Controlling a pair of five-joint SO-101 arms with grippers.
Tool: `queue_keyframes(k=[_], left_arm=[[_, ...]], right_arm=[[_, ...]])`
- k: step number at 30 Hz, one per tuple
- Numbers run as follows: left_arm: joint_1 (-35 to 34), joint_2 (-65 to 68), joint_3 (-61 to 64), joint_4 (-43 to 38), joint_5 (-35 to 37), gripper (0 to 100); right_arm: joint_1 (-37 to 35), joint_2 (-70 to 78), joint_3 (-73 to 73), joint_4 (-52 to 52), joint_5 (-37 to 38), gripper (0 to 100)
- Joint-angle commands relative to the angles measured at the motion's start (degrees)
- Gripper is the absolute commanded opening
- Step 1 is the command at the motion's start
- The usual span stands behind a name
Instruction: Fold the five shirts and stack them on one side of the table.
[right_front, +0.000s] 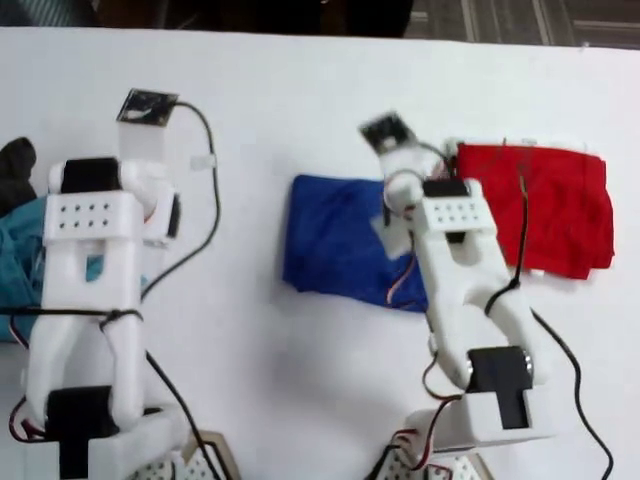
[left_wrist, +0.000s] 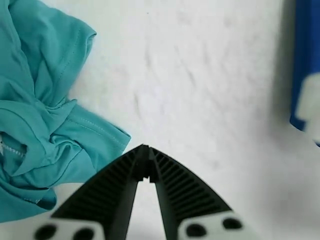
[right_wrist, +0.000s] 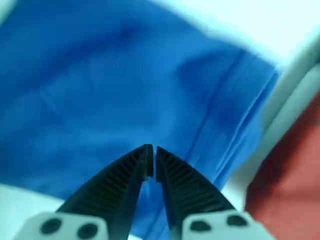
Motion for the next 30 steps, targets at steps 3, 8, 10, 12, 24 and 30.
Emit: queue_keyframes(k=[3, 8, 10, 12, 24, 30], left_arm=[[-0.4, -0.4, -0.4, -0.4, -0.5, 3], [-0.4, -0.4, -0.4, -0.4, -0.5, 3], [-0.4, -0.4, -0.4, -0.4, -0.5, 3], [-0.4, -0.4, -0.4, -0.4, -0.5, 3], [-0.4, -0.4, -0.4, -0.4, -0.5, 3], [-0.4, -0.4, -0.4, 1.4, -0.4, 3]], right_arm=[[3.7, -1.0, 7.4, -2.9, 0.7, 1.9], [3.9, -6.1, 9.7, -2.9, 0.7, 1.9], [4.0, -10.0, 10.6, -2.9, 0.7, 1.9], [3.7, -14.1, 10.9, -2.9, 0.4, 1.9], [2.4, -15.1, 8.0, 0.9, -21.8, 25.5], [2.5, -4.9, -5.3, 8.9, -25.8, 25.7]])
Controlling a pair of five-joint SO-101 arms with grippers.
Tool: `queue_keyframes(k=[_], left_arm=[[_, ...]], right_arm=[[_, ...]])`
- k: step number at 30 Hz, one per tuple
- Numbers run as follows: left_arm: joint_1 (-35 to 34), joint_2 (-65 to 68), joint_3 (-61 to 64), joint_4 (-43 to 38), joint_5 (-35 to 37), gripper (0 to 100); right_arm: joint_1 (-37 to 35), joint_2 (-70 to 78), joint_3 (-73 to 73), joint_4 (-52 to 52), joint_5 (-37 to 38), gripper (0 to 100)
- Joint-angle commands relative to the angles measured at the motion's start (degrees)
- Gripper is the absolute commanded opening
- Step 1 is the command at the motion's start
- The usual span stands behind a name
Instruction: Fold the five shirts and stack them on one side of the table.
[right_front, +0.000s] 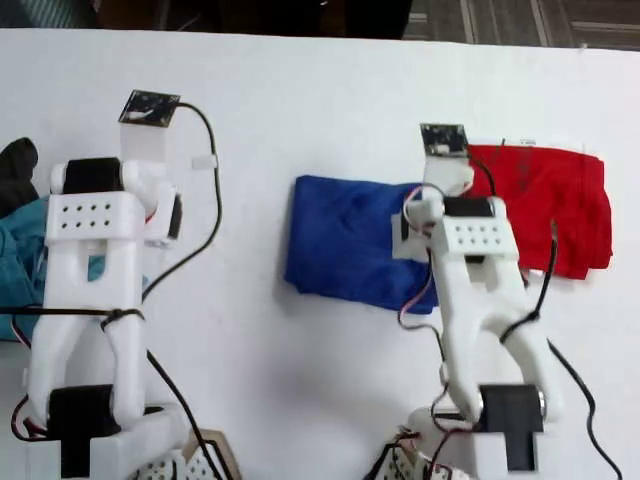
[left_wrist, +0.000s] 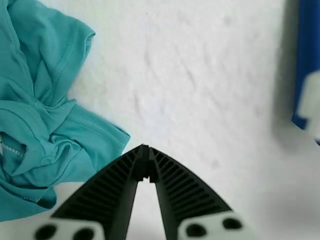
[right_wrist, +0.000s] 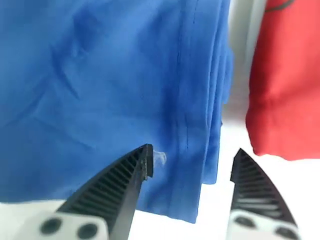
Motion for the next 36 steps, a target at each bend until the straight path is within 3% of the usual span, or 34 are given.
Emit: queue_keyframes(k=[1, 18, 32, 34, 36], left_arm=[[-0.4, -0.4, -0.4, 1.1, -0.2, 3], [-0.4, -0.5, -0.7, 1.9, -0.4, 3], [-0.4, -0.5, -0.9, 1.9, -0.1, 3], [-0.4, -0.5, -1.0, 1.9, -0.1, 3], [-0.4, -0.6, -1.0, 1.9, -0.1, 3]], right_arm=[[-0.3, 6.0, -9.8, 4.4, -1.5, 25.7], [2.6, 35.5, -35.5, 10.5, -3.1, 25.7], [-0.1, 52.6, -56.9, 28.6, -2.0, 24.8], [-2.1, 55.5, -60.7, 31.9, 2.3, 18.0], [-3.3, 58.4, -64.3, 34.1, 4.8, 3.9]])
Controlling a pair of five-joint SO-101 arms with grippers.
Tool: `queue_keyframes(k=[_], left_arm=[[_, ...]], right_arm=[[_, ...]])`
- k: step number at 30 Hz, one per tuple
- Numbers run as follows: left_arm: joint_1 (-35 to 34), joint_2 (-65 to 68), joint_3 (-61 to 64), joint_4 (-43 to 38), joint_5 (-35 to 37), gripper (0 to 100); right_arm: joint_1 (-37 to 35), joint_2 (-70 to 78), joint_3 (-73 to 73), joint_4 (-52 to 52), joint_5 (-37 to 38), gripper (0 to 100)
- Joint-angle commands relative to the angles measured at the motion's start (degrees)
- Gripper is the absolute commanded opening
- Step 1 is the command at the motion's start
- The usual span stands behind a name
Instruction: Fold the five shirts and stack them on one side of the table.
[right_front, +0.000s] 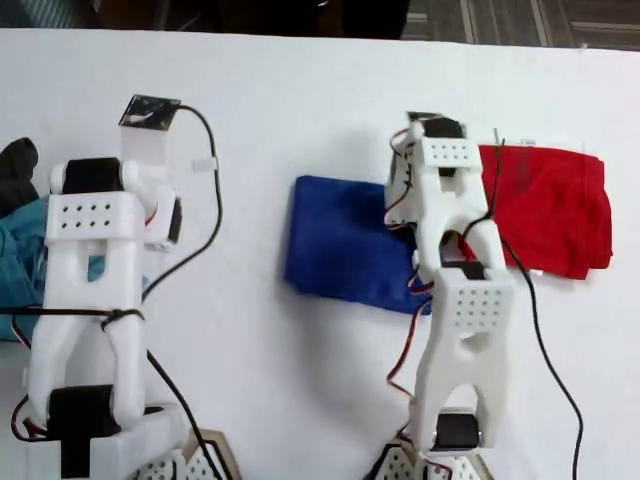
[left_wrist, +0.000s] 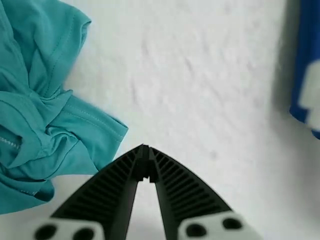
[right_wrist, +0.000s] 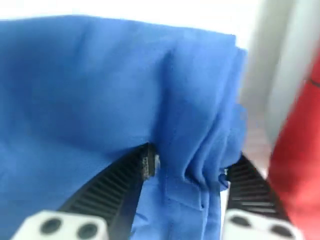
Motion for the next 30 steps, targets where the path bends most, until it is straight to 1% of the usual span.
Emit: queue_keyframes(k=[1, 2, 3, 4, 8, 12, 16, 19, 24, 30], left_arm=[[-0.5, -0.6, -1.0, 0.3, -0.3, 3], [-1.0, -0.6, -1.0, 0.3, -0.3, 3], [-1.6, -0.6, -1.0, 0.3, -0.3, 3], [-2.5, -0.6, -1.0, 0.2, -0.3, 3], [-6.0, -0.6, -1.0, 0.0, -0.5, 3], [-7.4, -0.6, -1.0, -0.1, -0.6, 3], [-8.0, -0.6, -1.0, -0.1, -0.7, 3], [-8.5, -0.6, -1.0, -0.3, -0.8, 3], [-8.5, -0.6, -1.1, -0.7, -0.8, 3], [-8.5, -0.6, -1.1, -1.1, -0.7, 3]], right_arm=[[-3.2, 4.9, -5.5, 4.8, 3.5, 0.3], [-3.2, 6.0, -6.9, 5.7, 3.6, 3.5], [-3.1, 6.9, -8.2, 6.3, 3.6, 4.0], [-2.9, 7.6, -9.2, 6.6, 3.6, 2.0], [-2.9, 8.0, -10.9, 7.0, 4.0, 2.0], [-2.9, 3.2, -11.8, 7.0, 4.5, 2.0], [-2.8, -6.5, -10.8, 7.3, 9.6, 2.0], [-1.3, -14.7, -8.5, 7.3, 14.9, 1.9], [4.3, -27.0, -4.7, 7.3, 21.5, 1.9], [13.5, -33.5, -4.8, 7.3, 28.2, 1.9]])
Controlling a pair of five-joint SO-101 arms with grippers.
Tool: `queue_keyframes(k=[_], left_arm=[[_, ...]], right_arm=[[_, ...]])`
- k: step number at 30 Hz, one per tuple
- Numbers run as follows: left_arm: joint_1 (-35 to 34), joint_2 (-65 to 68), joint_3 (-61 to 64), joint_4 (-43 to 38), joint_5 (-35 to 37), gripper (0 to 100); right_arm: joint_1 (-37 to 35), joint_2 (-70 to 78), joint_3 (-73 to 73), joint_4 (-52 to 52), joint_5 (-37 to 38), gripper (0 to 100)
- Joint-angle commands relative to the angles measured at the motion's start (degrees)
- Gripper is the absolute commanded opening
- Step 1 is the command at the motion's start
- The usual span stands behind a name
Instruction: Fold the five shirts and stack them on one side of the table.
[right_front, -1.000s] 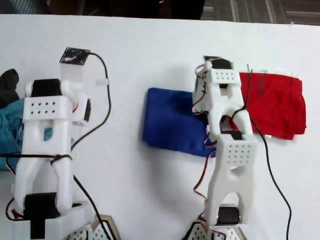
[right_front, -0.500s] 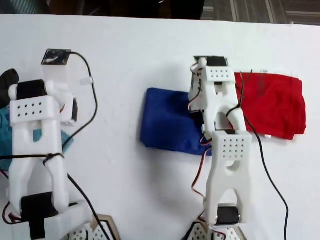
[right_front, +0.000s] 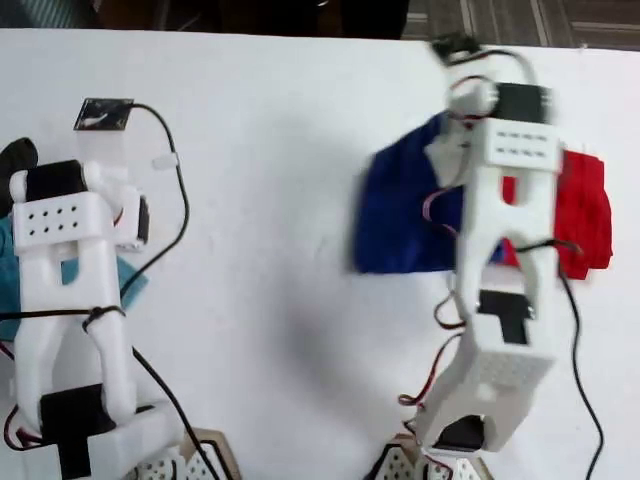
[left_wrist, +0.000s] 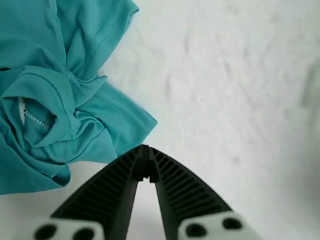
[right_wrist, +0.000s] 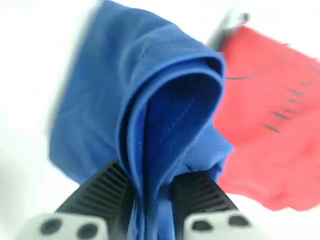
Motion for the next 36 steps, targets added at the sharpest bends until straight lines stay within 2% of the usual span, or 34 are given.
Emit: queue_keyframes(k=[1, 6, 14, 21, 32, 36], left_arm=[[-0.4, -0.6, -1.1, -0.7, -0.3, 3], [-0.4, -0.6, -1.0, -0.7, 0.0, 3], [-0.4, -0.6, -1.0, -0.3, 0.0, 3], [-0.4, -0.6, -0.9, -0.3, 0.1, 3], [-0.4, -0.6, -0.7, -0.2, -0.2, 3], [-0.4, -0.6, -0.7, -0.2, -0.1, 3]], right_arm=[[5.8, -5.8, -0.6, 1.1, 5.0, 1.9], [11.5, -5.7, -0.7, -0.7, 13.5, 1.9], [19.3, -3.3, -0.7, -12.4, 22.2, 1.9], [23.8, 5.4, -0.7, -19.4, 22.5, 1.9], [25.3, 13.2, -0.7, -32.7, 22.6, 2.1], [25.3, 14.0, -0.7, -34.2, 22.6, 2.1]])
